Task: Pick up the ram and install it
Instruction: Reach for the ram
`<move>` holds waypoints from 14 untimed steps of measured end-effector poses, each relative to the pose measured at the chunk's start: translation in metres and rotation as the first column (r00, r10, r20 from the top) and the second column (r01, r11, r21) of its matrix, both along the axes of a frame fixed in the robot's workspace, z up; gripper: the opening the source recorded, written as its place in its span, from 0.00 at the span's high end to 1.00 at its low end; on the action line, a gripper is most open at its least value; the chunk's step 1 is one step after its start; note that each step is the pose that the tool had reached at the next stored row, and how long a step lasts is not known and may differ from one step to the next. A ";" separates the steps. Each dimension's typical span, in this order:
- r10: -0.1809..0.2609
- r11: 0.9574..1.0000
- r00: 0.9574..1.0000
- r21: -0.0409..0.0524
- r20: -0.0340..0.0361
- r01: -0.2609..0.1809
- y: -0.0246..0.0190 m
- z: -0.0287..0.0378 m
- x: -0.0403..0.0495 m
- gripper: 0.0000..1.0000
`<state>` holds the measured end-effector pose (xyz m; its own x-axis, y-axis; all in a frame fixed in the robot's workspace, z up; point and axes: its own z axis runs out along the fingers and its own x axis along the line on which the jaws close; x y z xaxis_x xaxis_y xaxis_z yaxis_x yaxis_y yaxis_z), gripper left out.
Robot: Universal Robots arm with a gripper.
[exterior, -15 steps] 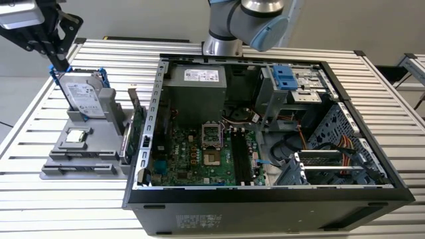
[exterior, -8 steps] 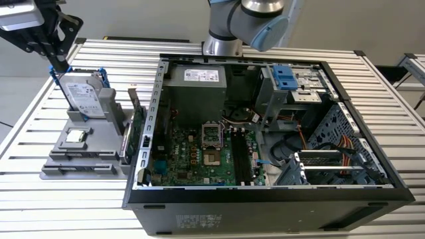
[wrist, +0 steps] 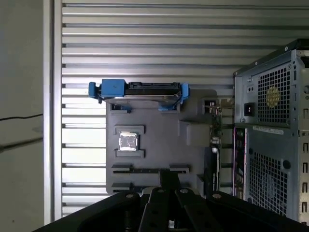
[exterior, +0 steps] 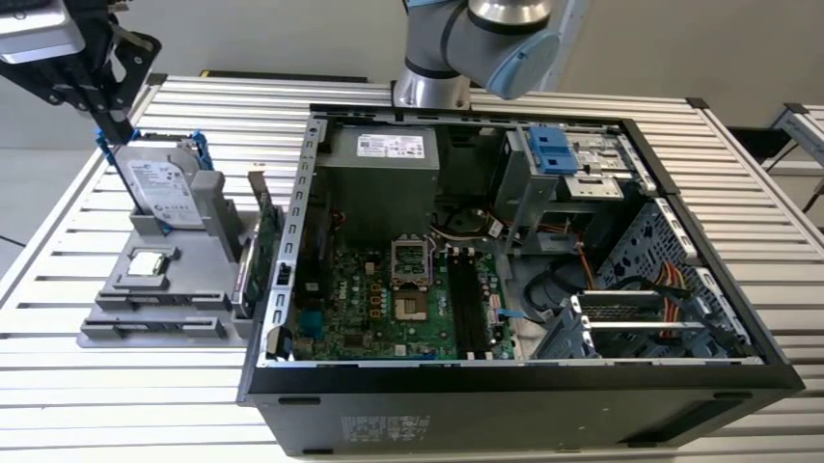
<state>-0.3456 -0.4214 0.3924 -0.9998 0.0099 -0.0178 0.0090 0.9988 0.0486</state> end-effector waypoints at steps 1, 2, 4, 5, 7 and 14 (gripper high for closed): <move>0.000 1.000 1.000 0.000 0.000 0.000 -0.0005 0.0000 0.0002 1.00; 0.000 1.000 1.000 0.000 0.000 0.000 -0.0011 0.0000 0.0005 1.00; 0.000 1.000 1.000 0.000 0.000 0.000 -0.0023 0.0000 0.0009 1.00; 0.000 1.000 1.000 0.000 0.000 0.000 -0.0032 -0.0001 0.0011 1.00; -0.001 1.000 1.000 0.000 0.000 0.001 -0.0055 -0.0001 0.0012 1.00; -0.025 1.000 1.000 0.000 0.000 0.025 -0.0155 -0.0004 0.0012 1.00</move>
